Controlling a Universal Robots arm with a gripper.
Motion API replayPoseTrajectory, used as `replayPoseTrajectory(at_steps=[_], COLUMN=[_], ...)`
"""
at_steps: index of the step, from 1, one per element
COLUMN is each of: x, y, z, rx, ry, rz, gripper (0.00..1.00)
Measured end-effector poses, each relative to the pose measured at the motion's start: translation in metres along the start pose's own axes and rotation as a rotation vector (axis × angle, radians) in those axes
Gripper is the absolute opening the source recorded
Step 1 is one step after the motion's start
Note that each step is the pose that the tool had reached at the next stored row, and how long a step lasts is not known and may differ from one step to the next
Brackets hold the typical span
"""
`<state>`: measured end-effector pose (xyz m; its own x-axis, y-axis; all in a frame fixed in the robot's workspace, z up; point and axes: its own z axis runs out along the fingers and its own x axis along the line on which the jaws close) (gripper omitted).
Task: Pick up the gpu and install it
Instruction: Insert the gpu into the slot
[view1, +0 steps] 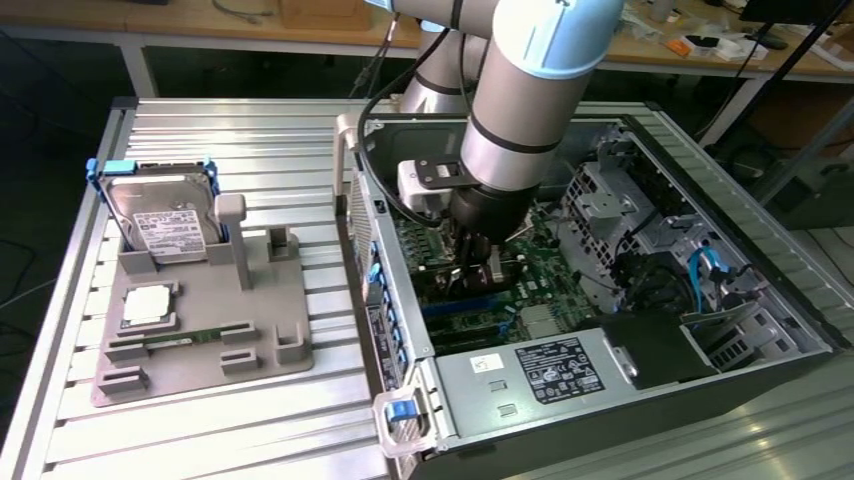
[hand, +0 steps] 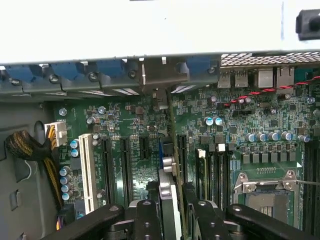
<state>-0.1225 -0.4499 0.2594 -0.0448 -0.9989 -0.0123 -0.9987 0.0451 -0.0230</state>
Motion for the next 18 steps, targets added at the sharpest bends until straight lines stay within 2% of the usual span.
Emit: replayPoseTrajectory(at_steps=[9,18], x=[0.0006,0.001], y=[0.0002,0.0001], z=[0.002,0.0022], rx=[0.0002,0.0006], ry=[0.0,0.0008], rz=[0.002,0.035], gripper=[0.3,0.3])
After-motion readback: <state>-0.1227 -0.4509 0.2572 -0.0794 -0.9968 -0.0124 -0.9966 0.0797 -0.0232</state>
